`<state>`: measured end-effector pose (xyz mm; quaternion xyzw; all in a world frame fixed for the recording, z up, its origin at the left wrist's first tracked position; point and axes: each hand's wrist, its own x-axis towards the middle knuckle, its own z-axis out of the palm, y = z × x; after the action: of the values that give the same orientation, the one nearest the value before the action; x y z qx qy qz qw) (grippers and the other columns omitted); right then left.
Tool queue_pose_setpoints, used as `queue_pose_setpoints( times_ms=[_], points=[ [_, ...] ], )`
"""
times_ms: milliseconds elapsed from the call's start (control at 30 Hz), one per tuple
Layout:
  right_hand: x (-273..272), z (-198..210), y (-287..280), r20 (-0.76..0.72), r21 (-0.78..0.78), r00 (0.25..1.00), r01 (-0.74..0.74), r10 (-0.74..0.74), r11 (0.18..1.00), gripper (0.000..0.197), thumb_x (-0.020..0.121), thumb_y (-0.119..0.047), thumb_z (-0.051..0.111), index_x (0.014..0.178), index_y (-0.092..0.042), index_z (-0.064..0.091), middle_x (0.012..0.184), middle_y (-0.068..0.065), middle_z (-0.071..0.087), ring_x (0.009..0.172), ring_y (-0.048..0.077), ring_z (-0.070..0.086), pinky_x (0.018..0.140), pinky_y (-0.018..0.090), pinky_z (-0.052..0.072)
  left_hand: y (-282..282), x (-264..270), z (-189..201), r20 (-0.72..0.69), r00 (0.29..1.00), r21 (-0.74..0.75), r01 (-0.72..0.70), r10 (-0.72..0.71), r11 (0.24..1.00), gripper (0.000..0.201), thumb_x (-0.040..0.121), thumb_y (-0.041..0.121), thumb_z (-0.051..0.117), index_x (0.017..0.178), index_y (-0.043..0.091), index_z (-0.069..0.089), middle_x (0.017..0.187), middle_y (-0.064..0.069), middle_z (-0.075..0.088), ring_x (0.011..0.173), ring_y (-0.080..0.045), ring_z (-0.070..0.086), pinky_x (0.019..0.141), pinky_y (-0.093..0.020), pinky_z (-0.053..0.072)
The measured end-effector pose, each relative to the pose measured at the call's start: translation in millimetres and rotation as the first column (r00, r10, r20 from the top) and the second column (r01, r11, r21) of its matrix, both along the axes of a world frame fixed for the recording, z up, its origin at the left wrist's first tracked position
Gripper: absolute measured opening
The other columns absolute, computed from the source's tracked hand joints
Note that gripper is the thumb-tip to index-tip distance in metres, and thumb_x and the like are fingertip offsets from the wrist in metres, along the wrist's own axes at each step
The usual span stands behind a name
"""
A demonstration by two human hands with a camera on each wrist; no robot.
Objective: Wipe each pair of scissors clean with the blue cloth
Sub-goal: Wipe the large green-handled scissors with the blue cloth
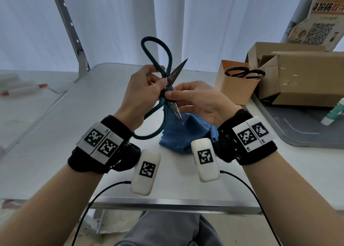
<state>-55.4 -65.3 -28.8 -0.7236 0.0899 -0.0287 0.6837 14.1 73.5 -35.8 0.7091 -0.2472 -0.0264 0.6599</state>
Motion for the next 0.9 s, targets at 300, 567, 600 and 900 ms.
queue_pose_setpoints(
  times_ms=[300,567,600,900],
  points=[
    [0,-8,0,0.045,0.051,0.997,0.056,-0.059,0.997,0.011,0.087,-0.003,0.072,0.086,-0.009,0.062,0.089,0.013,0.07,0.07,0.017,0.068,0.065,0.024,0.056,7,7,2,-0.046,0.996,0.002,0.078,-0.078,0.997,0.028,0.097,0.007,0.057,0.124,0.01,0.066,0.095,-0.009,0.077,0.083,-0.018,0.074,0.079,-0.029,0.061],
    [1,-14,-3,0.056,0.189,0.992,0.101,-0.113,0.977,0.005,0.091,0.0,0.065,0.093,-0.004,0.064,0.089,0.013,0.069,0.072,0.019,0.067,0.075,0.029,0.058,10,15,3,-0.003,0.999,0.072,-0.05,0.051,0.996,0.022,0.089,0.0,0.057,0.098,0.011,0.074,0.081,-0.005,0.067,0.064,-0.01,0.065,0.066,-0.022,0.058],
    [0,-14,-3,0.059,0.194,0.991,0.105,-0.119,0.975,0.005,0.091,0.001,0.065,0.093,-0.003,0.063,0.092,0.015,0.068,0.073,0.02,0.067,0.074,0.029,0.058,10,15,3,0.0,0.998,0.08,-0.062,0.063,0.995,0.021,0.088,0.0,0.056,0.092,0.011,0.073,0.078,-0.004,0.065,0.063,-0.01,0.064,0.066,-0.023,0.058],
    [-1,-13,-2,0.072,0.159,0.989,0.113,-0.126,0.981,0.008,0.09,0.001,0.066,0.094,-0.004,0.062,0.101,0.02,0.067,0.074,0.021,0.067,0.075,0.031,0.057,6,19,5,-0.009,0.998,0.089,-0.062,0.063,0.994,0.011,0.087,0.007,0.066,0.094,0.003,0.073,0.079,-0.005,0.069,0.068,-0.013,0.067,0.07,-0.026,0.06]
  ],
)
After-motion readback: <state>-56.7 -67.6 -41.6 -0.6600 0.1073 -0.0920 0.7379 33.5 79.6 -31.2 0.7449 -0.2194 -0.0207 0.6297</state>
